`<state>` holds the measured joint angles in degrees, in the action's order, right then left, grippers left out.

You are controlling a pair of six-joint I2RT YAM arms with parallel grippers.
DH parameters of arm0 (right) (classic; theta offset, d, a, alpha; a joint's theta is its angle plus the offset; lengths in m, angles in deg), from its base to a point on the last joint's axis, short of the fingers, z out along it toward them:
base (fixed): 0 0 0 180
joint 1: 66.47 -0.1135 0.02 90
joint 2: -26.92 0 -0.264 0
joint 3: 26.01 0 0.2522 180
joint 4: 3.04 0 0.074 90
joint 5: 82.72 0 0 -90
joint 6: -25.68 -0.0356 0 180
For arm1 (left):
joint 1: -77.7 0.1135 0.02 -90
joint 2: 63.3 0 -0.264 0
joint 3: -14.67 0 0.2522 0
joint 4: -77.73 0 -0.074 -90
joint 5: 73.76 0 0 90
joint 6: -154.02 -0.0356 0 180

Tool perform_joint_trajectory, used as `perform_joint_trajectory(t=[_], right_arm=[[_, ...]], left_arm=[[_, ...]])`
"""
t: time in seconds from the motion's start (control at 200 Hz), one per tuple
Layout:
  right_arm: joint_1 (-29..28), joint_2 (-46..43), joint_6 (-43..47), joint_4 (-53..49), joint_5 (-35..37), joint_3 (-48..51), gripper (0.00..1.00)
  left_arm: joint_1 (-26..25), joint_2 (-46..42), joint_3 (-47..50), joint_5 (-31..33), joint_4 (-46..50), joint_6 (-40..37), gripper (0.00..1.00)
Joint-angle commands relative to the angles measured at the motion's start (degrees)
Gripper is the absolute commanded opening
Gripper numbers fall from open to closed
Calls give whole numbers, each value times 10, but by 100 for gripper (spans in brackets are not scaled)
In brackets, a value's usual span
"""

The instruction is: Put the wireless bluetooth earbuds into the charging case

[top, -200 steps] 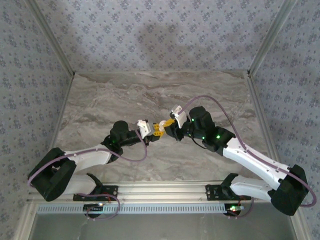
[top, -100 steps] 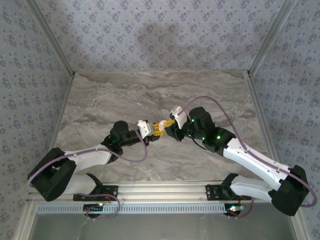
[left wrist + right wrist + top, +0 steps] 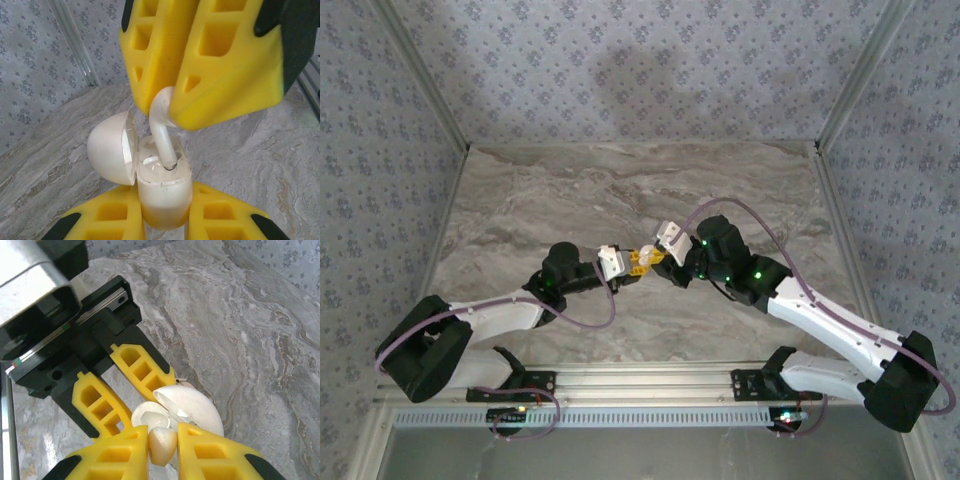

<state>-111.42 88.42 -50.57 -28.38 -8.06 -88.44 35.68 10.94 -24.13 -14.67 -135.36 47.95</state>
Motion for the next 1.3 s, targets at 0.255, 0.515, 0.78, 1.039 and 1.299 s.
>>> perform_joint_trajectory(t=[0.255, 0.515, 0.78, 1.039, 1.299], right_arm=[[6, -2, 118, -79, -43, -31, 20], [15, 17, 139, -116, -48, -53, 20], [19, 25, 95, -97, -53, -41, 21], [25, 35, 143, -141, -67, -57, 21], [47, 42, 209, -194, -99, -79, 22]], left_arm=[[-6, -26, -14, -32, -15, -17, 11], [-11, -27, -18, -29, -6, -26, 11], [-12, -27, -17, -18, -21, -16, 11], [-12, -23, -18, -38, -27, -12, 11], [-12, -24, -21, -57, -24, -11, 12]])
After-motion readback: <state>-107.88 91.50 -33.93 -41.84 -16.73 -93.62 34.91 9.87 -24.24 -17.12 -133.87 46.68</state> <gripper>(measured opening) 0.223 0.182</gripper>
